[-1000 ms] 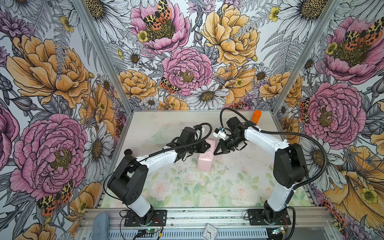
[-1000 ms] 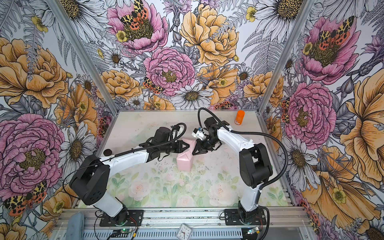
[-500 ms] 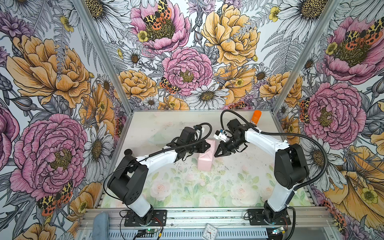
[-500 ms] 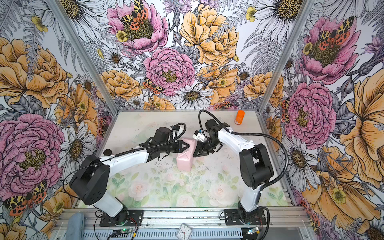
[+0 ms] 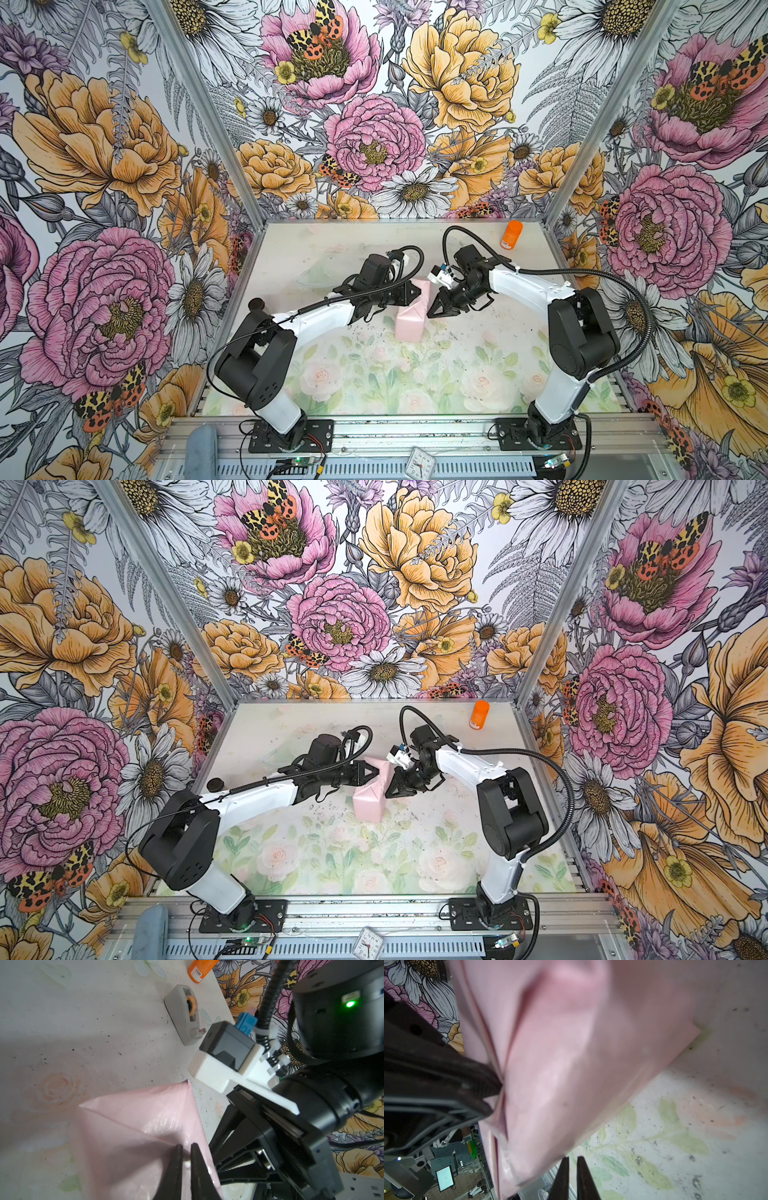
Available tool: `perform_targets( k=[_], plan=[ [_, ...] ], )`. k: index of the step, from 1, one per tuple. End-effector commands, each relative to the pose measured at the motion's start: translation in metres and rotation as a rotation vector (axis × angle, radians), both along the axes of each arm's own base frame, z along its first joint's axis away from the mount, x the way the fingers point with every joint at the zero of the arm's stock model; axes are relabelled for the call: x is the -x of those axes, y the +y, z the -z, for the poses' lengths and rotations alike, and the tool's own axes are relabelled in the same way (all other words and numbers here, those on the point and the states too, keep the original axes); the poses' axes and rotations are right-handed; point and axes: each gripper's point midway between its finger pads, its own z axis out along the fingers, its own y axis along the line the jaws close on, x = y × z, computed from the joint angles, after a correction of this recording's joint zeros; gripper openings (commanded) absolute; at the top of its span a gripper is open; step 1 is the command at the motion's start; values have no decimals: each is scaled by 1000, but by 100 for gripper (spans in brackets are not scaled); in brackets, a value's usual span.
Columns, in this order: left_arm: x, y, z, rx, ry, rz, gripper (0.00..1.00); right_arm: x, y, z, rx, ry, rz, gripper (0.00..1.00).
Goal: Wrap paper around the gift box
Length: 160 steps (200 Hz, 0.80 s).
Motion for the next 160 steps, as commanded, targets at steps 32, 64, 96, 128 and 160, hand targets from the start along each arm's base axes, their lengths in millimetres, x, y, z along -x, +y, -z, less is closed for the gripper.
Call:
perform_targets(
  k=[32, 64, 96, 128, 160],
  plan=[
    [2, 9, 10, -52, 25, -23, 19, -19, -21, -36, 24, -177, 126, 22],
    [-2, 3, -25, -15, -41, -7, 21, -23, -38, -67, 58, -282, 207, 23],
    [-5, -2, -49, 7, -83, 6, 21, -20, -30, -92, 32, -351, 198, 18],
    [-2, 1, -45, -7, -73, 1, 18, -19, -13, -97, 26, -374, 152, 11],
    [-1, 11, -21, -50, -33, -31, 14, -22, 4, -91, 21, -374, 113, 4]
  ],
)
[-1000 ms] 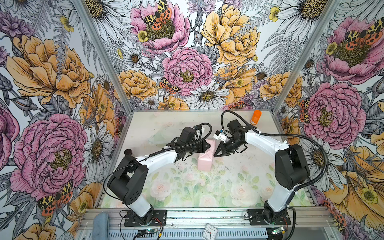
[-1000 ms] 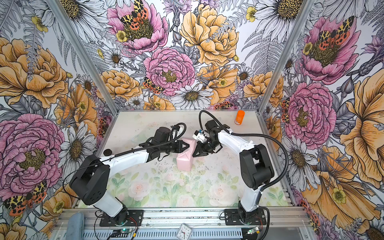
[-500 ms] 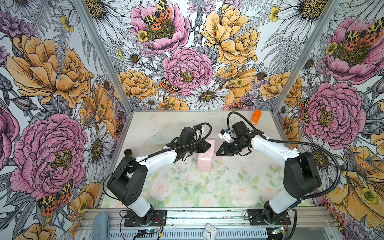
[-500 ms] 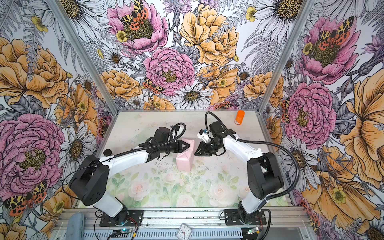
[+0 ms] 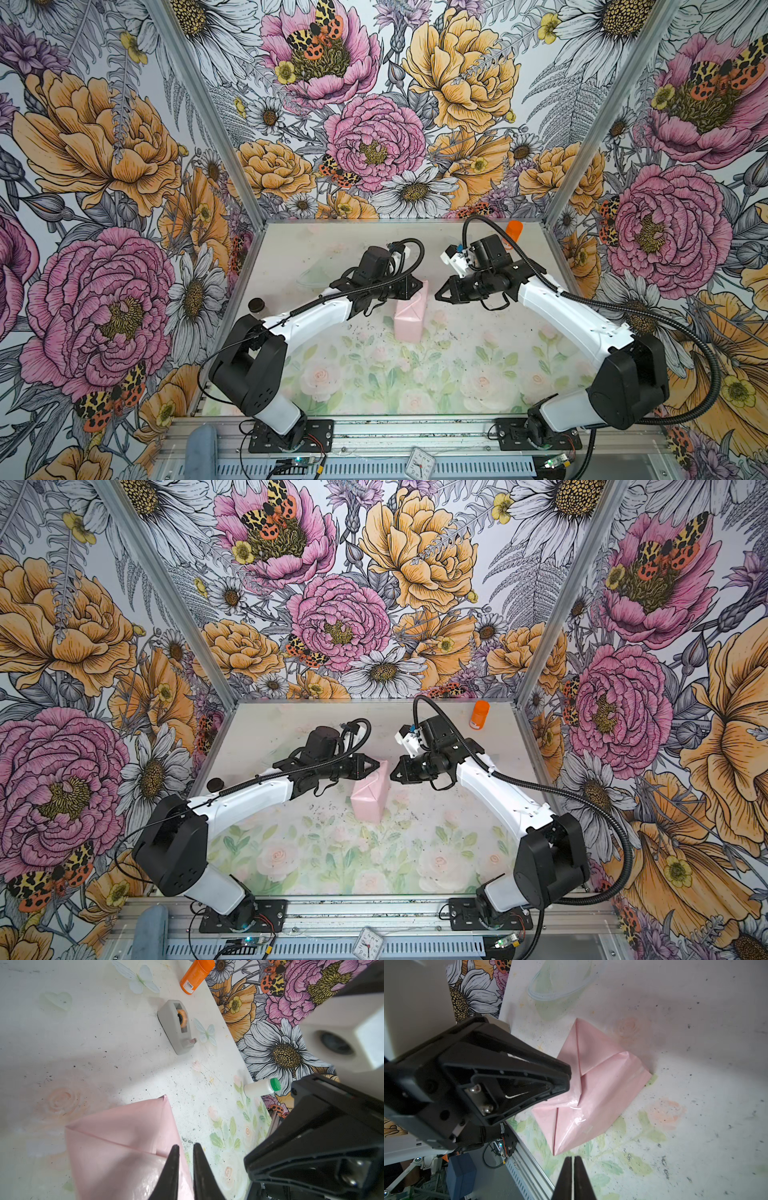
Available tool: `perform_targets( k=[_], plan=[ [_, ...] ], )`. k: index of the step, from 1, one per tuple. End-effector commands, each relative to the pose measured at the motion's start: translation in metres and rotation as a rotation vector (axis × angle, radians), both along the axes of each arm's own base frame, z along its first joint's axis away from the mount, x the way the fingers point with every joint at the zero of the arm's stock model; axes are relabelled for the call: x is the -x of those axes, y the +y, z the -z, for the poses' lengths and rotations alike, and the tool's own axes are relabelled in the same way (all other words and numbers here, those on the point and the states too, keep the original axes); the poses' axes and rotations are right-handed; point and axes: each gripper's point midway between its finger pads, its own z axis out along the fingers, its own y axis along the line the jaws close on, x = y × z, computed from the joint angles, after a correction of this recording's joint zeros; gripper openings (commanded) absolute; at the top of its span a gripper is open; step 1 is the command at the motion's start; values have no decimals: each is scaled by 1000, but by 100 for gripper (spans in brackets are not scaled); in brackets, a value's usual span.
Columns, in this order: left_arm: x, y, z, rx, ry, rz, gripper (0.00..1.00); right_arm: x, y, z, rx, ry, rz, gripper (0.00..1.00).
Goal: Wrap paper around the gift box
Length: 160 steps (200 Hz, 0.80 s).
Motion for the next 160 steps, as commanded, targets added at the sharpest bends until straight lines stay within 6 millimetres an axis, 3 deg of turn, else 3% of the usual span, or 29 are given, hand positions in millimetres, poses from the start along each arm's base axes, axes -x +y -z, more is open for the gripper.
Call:
perform_targets(
  k=[1, 35, 69, 113, 160],
  plan=[
    [2, 12, 11, -46, 6, -34, 14, -13, 12, -7, -5, -52, -9, 4],
    [1, 20, 31, -78, 40, -55, 11, -18, 26, -3, -16, -53, -34, 0],
    [0, 21, 49, -92, 69, -58, 10, -21, 35, 16, -1, -13, -52, 0],
    [3, 20, 56, -94, 84, -52, 10, -28, 39, 30, 11, 3, -54, 0],
    [-2, 33, 56, -101, 80, -92, 10, -23, 18, 69, 106, 74, 8, 0]
  ],
)
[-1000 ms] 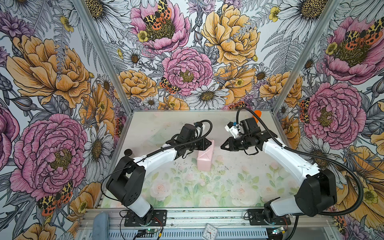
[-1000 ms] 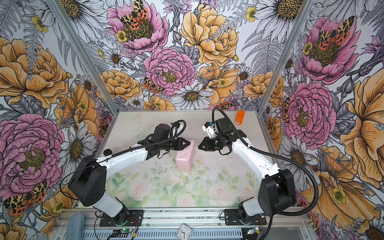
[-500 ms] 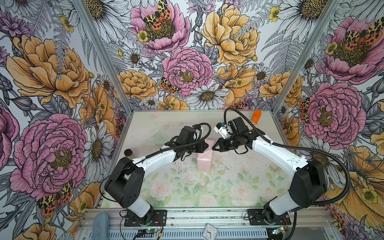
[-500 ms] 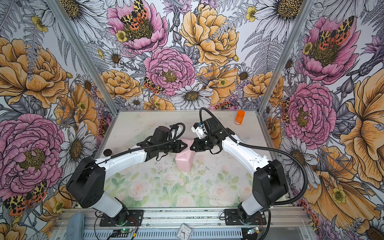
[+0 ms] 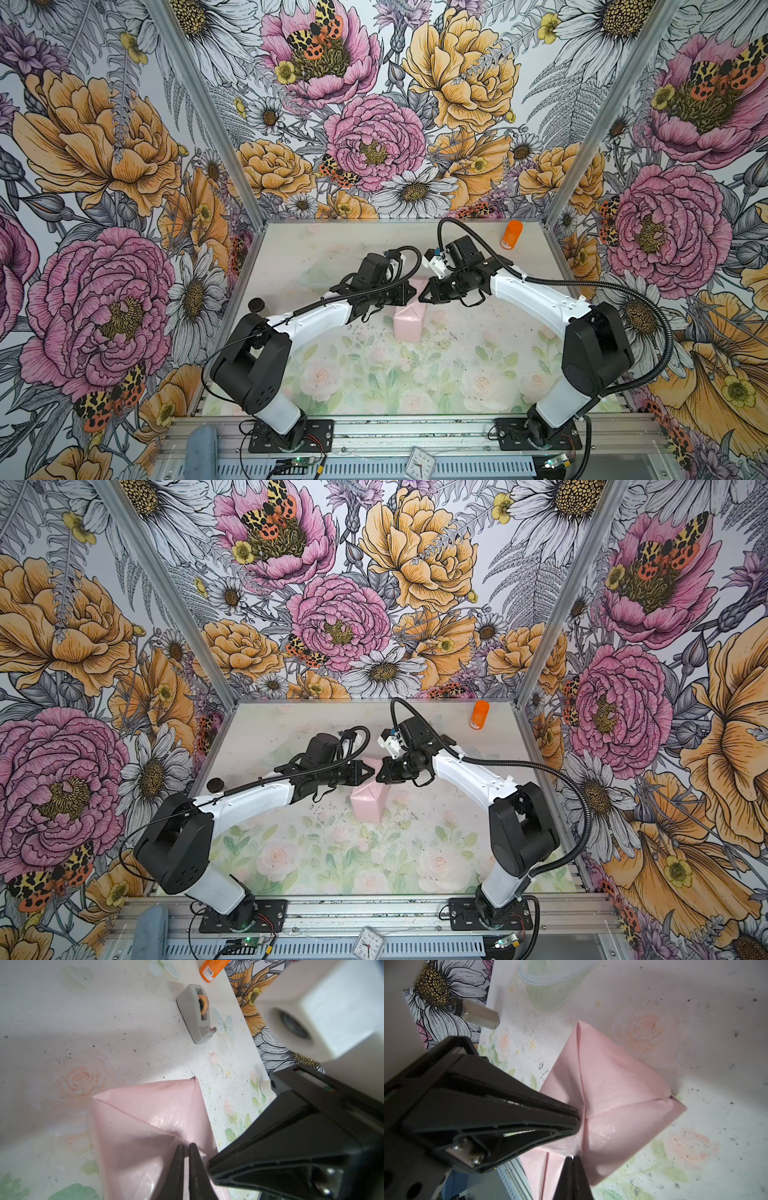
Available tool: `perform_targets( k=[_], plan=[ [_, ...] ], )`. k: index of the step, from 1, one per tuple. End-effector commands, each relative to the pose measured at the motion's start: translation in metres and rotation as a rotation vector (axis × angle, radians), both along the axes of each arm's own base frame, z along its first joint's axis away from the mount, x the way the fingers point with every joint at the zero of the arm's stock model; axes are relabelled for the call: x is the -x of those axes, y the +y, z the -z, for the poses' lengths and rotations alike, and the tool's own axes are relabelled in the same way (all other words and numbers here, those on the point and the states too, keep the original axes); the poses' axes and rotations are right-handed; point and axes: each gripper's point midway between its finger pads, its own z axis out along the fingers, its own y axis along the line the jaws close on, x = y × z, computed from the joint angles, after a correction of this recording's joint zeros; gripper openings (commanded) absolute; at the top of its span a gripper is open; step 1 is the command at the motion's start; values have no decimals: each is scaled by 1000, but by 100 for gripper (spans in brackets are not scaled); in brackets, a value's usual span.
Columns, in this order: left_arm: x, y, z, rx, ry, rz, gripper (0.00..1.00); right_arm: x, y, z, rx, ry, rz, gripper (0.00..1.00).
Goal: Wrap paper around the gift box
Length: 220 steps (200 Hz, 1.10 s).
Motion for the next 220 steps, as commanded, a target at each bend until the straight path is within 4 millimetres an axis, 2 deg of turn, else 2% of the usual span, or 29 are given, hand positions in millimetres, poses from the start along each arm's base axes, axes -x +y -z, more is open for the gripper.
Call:
perform_targets(
  k=[1, 27, 77, 98, 123, 132, 146, 162, 188, 220],
  plan=[
    [-3, 20, 23, -54, 41, -56, 10, -1, -14, 29, 78, 35, 54, 0],
    [-7, 32, 26, -65, 40, -84, 11, 7, -25, 37, 105, 48, 77, 0],
    [-12, 41, 19, -65, 22, -112, 11, 10, -24, 35, 93, 52, 70, 0],
    [-12, 41, 0, -40, -16, -110, 11, 9, -15, 14, 48, 14, 46, 0],
    [-11, 39, -30, -22, -82, -121, 13, 6, -3, -28, -27, -70, 17, 0],
    [-9, 39, -37, -18, -97, -121, 13, 5, -1, -41, -44, -99, 15, 3],
    [-7, 40, -43, -15, -107, -123, 14, 4, 2, -58, -68, -136, 10, 6],
    [-5, 42, -43, -18, -110, -129, 14, 3, 5, -68, -82, -160, 3, 7],
    [-3, 42, -39, -13, -100, -125, 14, 2, 13, -69, -91, -157, -19, 5],
    [-2, 39, -35, -8, -90, -116, 14, -1, 25, -51, -74, -117, -45, 0]
  ],
)
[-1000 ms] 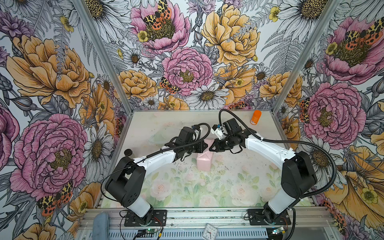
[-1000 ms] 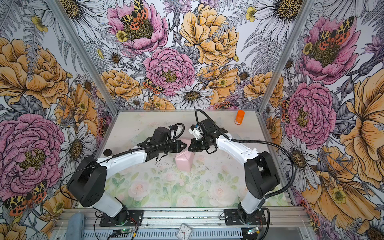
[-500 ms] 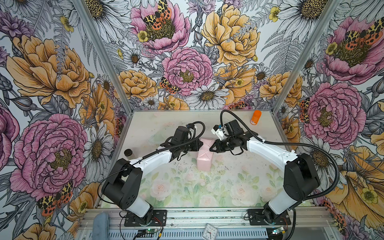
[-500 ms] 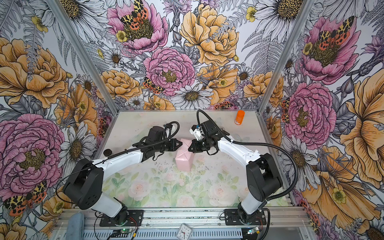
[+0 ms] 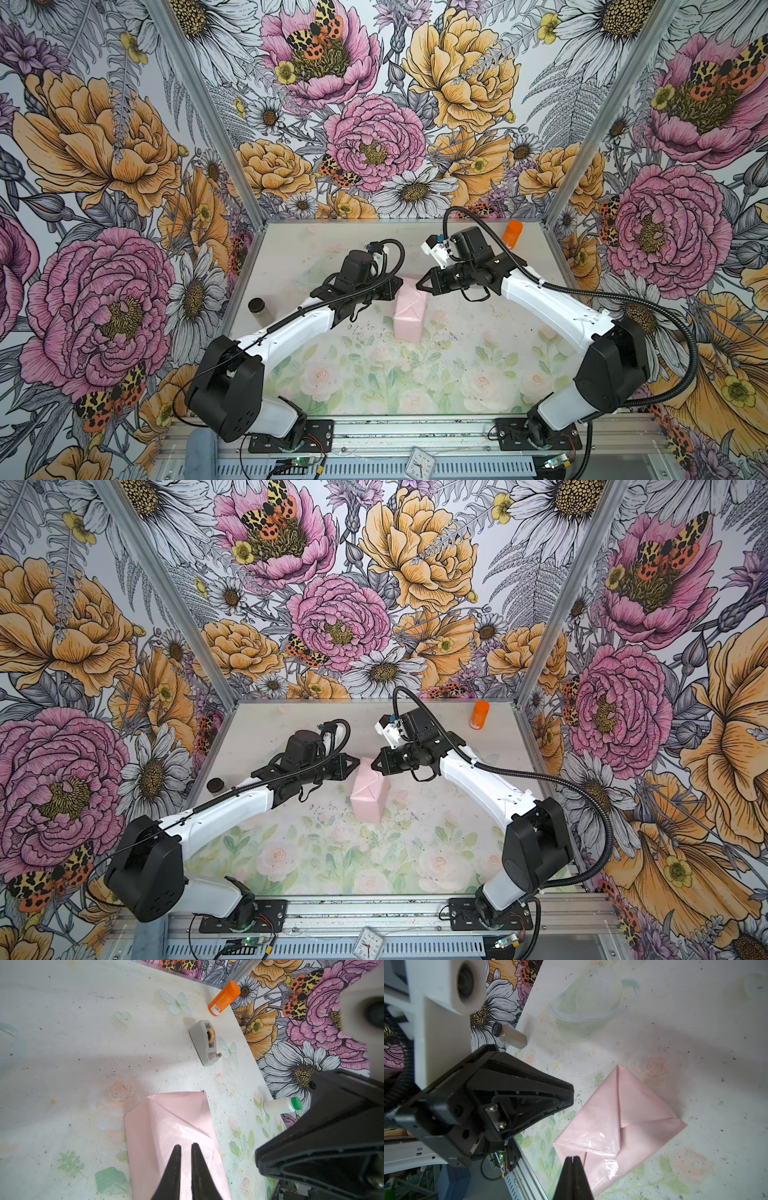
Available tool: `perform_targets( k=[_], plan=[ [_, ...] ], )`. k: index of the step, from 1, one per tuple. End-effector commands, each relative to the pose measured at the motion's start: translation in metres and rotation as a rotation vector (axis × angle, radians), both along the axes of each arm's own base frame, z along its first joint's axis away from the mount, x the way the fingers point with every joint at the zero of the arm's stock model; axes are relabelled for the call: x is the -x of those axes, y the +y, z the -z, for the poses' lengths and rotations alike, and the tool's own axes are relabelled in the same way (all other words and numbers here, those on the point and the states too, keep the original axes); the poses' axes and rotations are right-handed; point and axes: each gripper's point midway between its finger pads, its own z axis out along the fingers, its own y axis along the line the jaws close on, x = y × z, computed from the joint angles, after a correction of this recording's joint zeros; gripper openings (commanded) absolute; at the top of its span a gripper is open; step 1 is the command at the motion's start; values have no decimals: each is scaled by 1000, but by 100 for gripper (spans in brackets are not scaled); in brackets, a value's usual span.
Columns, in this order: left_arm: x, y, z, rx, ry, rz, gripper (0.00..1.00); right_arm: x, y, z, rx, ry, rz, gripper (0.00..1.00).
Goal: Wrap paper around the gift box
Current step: 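Lift the right gripper away from the box while the left holds the peak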
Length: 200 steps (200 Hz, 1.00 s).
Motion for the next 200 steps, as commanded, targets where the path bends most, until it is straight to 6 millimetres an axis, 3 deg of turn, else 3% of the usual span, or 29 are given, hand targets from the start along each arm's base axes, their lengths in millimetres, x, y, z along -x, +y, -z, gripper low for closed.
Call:
perform_targets(
  k=[1, 35, 60, 79, 103, 140, 161, 180, 200],
  plan=[
    [3, 0, 5, -13, 2, 2, 14, -3, 10, 9, 10, 19, -23, 0],
    [4, 1, 8, -15, 9, 2, 13, -7, -1, 50, 100, 89, 23, 0],
    [5, 5, 11, -22, 15, -5, 13, 1, -16, 90, 189, 169, 69, 0],
    [6, 9, 14, -26, 20, -13, 14, 7, -22, 104, 223, 196, 84, 0],
    [7, 13, 16, -26, 23, -26, 14, 5, -21, 96, 208, 175, 82, 0],
    [8, 14, 19, -29, 34, -32, 14, 7, -6, 49, 118, 86, 34, 0],
    [8, 15, 20, -31, 34, -33, 14, 14, -4, 35, 89, 60, 18, 0],
    [8, 14, 23, -31, 42, -32, 14, 21, -7, 39, 94, 72, 20, 0],
    [8, 12, 26, -28, 52, -26, 14, 25, -15, 63, 143, 114, 39, 0]
  ],
)
